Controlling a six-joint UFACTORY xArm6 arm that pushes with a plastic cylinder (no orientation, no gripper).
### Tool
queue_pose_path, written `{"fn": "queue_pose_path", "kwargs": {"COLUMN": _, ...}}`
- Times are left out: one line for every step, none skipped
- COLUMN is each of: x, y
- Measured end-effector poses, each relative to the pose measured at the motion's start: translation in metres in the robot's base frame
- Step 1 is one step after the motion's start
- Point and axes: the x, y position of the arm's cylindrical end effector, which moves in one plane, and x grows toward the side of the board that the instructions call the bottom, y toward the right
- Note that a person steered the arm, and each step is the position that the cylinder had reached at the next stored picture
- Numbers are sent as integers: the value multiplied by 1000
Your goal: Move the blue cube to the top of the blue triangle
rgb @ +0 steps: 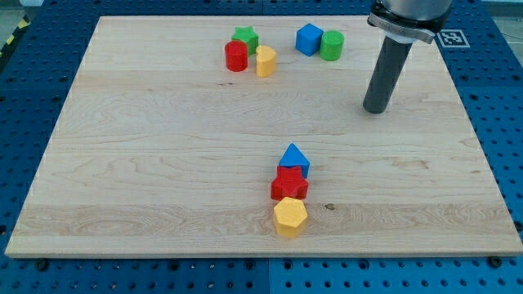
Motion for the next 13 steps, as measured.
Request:
{"fn": "queue_pose_path", "kwargs": {"x": 0, "y": 17}}
{"fn": "queue_pose_path", "kwargs": {"x": 0, "y": 48}}
{"fn": "queue_pose_path", "kwargs": {"x": 0, "y": 48}}
{"fn": "queue_pose_path", "kwargs": {"x": -38, "y": 48}}
{"fn": "queue_pose_path", "kwargs": {"x": -107, "y": 38}}
{"fn": "queue_pose_path", "kwargs": {"x": -181, "y": -4}}
{"fn": "queue_pose_path", "kwargs": {"x": -190, "y": -67}}
{"fn": "queue_pose_path", "kwargs": {"x": -188, "y": -95}}
{"fn": "queue_pose_path", "kwargs": {"x": -157, "y": -97}}
{"fn": "queue_pose_path", "kwargs": {"x": -144, "y": -97}}
{"fn": "queue_pose_path", "kwargs": {"x": -139, "y": -88}}
{"fn": "queue_pose_path", "kwargs": {"x": -139, "y": -68}}
{"fn": "queue_pose_path", "kwargs": {"x": -120, "y": -65}}
